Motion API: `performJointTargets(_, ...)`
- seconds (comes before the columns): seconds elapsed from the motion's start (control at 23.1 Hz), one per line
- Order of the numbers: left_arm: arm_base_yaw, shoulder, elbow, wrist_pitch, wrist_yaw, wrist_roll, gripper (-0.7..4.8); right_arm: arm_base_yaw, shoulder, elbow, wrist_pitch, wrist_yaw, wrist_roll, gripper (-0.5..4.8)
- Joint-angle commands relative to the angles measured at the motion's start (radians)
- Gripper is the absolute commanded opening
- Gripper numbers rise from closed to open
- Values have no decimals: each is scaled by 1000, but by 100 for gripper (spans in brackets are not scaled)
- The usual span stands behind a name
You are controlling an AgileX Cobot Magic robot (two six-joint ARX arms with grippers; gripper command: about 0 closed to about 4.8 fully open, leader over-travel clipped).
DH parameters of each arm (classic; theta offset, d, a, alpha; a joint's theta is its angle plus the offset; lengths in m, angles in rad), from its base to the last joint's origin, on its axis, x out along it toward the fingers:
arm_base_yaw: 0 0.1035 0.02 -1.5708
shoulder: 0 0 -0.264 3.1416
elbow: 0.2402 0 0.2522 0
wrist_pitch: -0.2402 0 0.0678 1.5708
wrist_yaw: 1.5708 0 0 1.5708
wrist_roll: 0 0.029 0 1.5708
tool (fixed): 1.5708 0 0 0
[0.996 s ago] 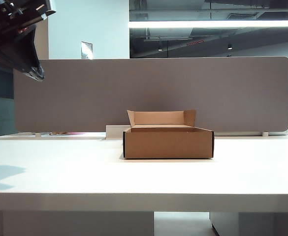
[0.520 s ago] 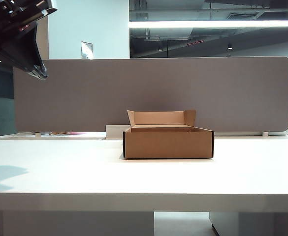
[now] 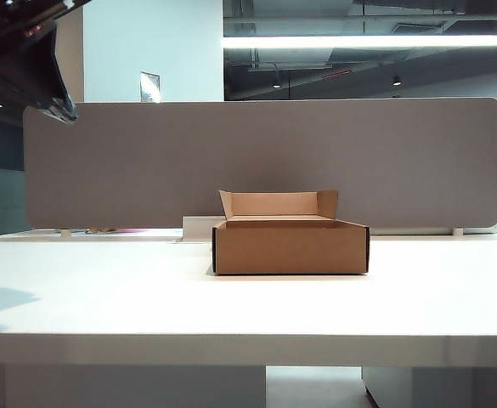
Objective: Pick up all the paper balls on the table and put them in the paper box.
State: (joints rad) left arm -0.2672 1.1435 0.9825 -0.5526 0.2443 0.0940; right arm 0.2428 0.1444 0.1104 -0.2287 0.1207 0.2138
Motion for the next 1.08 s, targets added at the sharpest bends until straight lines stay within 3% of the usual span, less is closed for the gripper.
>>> performJointTargets(0.04,0,-31,-2,0,6,3,-6,0,1,-26,25,0,-18,-8)
performJointTargets(1.08,0,-176,-2,-67,5,16,-6,0,-11,-108,50,-10,-90,-8)
